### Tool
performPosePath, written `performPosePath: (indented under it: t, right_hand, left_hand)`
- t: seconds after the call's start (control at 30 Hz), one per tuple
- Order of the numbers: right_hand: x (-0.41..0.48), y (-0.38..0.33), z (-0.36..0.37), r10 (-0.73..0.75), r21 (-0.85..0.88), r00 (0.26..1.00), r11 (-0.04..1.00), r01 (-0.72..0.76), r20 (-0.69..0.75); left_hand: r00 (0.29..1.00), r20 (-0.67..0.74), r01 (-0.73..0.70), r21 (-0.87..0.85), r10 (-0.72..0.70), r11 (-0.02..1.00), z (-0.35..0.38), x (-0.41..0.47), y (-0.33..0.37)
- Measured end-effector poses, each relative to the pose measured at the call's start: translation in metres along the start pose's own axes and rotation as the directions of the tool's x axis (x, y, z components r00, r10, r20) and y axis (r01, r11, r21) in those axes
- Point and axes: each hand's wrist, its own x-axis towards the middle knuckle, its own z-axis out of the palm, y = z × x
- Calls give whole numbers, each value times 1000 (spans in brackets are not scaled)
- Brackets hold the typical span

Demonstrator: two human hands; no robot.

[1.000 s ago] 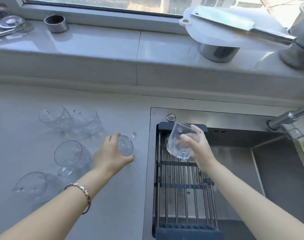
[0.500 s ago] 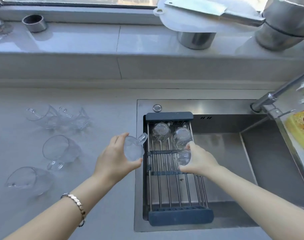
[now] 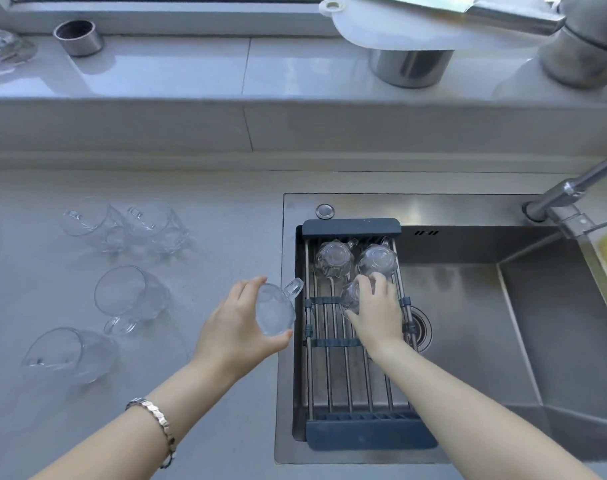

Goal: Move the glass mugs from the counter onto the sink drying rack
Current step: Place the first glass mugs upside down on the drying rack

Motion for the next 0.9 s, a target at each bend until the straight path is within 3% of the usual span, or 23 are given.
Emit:
performPosePath:
  t: [0.17,0.23,0.3,0.37,0.47,0.53,0.63,0.73,0.83,0.9]
  right_hand:
    - [-6,3,-10,32,87,999,996,-32,6]
    - [-15,-5,-26,-55,290,998,956,42,35]
    - [-30,-16,-45,-246,553,949,827,99,198]
    - [-42,-22,-56,-371,669,887,736,101,274]
    - [-48,-13,-63,-289,757,944,650,71,160]
    - [-46,-3,-71,-267,749,949,660,52,170]
    - [-33,17,-93,-337,688,896,724,51,288]
    - [-8,36,-119,-353,685,873,728,31,336]
    - [3,32,-124,-429,598,826,788,146,364]
    - [5,22,-114,-475,522,823,809,270,311]
  left_hand:
    - [996,46,77,-85,-73,993,1,2,6]
    - [984,88,173,-226,-156,959,3,5,9]
    - [957,176,284,-409,-230,867,6,8,15]
    - [919,310,384,-576,-242,721,10,8,25]
    - [873,452,472,-692,-182,546,18,7,39]
    - [858,495,492,-717,-136,494,26,10,44]
    - [821,563,539,-713,-92,449,35,17,55]
    - [803,581,580,-710,-135,399,41,27,65]
    - [724,674,687,-684,-145,246,46,36,71]
    - [671,729,740,-646,-135,187,49,40,71]
